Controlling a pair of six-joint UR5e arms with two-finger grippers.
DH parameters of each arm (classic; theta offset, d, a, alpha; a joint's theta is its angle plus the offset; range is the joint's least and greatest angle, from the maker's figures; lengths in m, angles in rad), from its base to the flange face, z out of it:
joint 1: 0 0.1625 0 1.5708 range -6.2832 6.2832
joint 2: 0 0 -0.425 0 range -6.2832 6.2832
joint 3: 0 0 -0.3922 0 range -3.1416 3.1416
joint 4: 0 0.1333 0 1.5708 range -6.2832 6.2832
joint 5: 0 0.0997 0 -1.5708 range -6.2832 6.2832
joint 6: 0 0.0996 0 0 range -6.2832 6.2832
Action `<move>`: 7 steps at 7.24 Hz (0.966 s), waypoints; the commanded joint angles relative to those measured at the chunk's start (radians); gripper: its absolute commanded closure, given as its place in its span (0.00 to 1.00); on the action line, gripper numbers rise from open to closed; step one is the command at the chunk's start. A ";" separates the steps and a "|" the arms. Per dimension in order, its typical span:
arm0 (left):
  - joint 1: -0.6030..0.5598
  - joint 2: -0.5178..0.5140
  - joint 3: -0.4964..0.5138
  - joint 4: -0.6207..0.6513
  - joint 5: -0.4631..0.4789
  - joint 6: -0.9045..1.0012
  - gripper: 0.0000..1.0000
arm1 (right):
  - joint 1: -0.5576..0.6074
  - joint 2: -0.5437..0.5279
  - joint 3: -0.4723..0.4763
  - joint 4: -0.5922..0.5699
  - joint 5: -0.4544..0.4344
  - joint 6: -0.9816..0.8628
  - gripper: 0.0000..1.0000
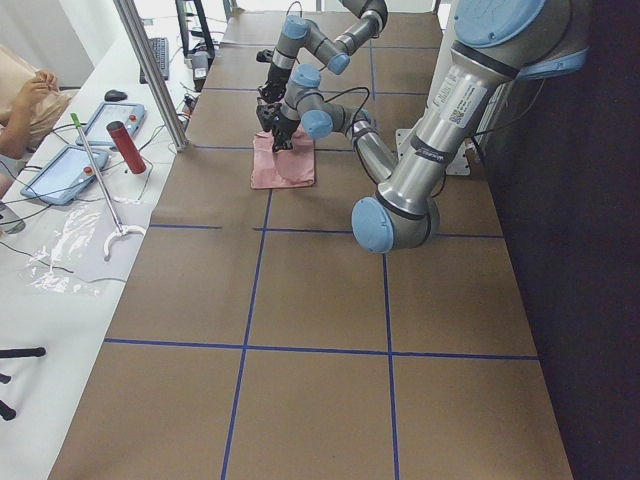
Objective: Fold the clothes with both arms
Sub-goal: 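Lift the near edge with both grippers and fold it over toward the far edge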
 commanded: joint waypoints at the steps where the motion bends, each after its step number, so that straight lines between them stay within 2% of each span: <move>1: -0.003 -0.001 0.015 -0.007 0.007 0.010 1.00 | 0.004 0.015 -0.042 0.010 0.005 -0.004 1.00; 2: -0.003 -0.003 0.032 -0.030 0.010 0.010 1.00 | 0.003 0.025 -0.067 0.011 0.005 -0.007 1.00; 3: -0.004 -0.006 0.120 -0.134 0.050 0.009 1.00 | 0.004 0.047 -0.158 0.090 0.003 -0.008 0.98; 4: -0.027 -0.058 0.348 -0.326 0.081 0.054 0.83 | 0.021 0.071 -0.343 0.254 0.003 -0.024 0.70; 5: -0.084 -0.087 0.546 -0.502 0.087 0.187 0.40 | 0.048 0.113 -0.481 0.333 0.003 -0.171 0.01; 6: -0.149 -0.066 0.569 -0.565 0.086 0.302 0.14 | 0.175 0.154 -0.519 0.330 0.145 -0.252 0.00; 7: -0.152 -0.037 0.540 -0.585 0.080 0.315 0.00 | 0.246 0.130 -0.513 0.330 0.299 -0.327 0.00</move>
